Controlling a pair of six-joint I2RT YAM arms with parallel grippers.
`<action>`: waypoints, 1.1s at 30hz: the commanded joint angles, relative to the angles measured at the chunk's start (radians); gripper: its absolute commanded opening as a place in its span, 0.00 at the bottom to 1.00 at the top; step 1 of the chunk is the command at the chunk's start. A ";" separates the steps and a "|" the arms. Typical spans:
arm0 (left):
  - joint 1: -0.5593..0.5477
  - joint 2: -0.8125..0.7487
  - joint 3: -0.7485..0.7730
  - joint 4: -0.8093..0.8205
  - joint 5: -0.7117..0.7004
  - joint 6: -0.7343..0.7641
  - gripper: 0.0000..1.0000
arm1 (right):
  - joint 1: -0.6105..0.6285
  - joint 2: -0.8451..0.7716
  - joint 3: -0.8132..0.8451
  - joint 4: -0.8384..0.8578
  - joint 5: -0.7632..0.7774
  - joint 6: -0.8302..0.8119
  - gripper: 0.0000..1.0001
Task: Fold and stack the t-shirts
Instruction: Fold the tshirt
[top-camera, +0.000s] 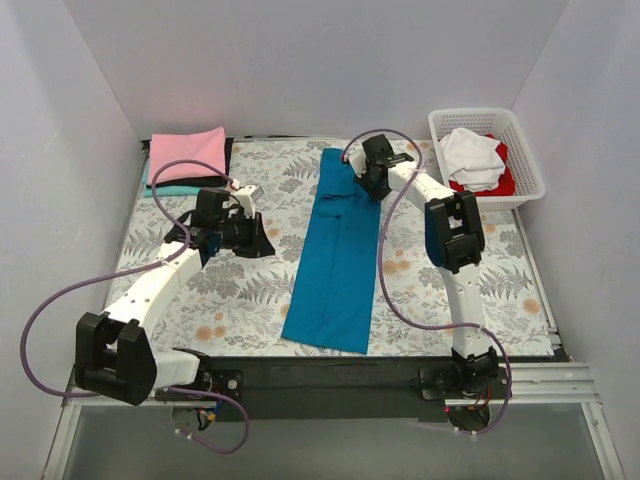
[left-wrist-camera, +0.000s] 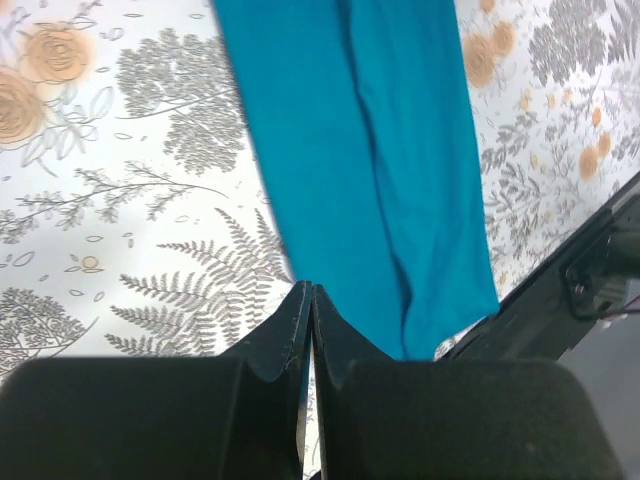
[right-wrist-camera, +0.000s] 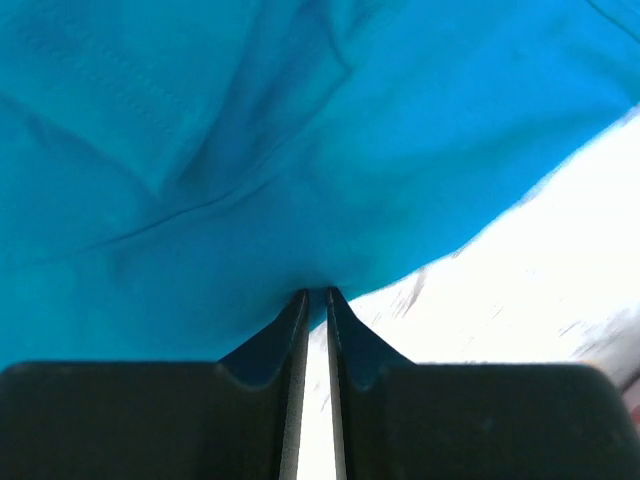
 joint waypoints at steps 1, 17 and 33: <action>0.055 0.042 0.026 0.030 0.063 -0.055 0.00 | 0.010 0.177 0.167 0.065 0.085 -0.052 0.18; 0.098 0.169 0.329 -0.014 0.167 0.238 0.80 | 0.008 -0.254 0.065 0.168 -0.076 -0.065 0.73; -0.054 -0.124 0.058 -0.170 0.343 0.938 0.83 | 0.011 -1.080 -0.786 0.086 -0.631 -0.544 0.98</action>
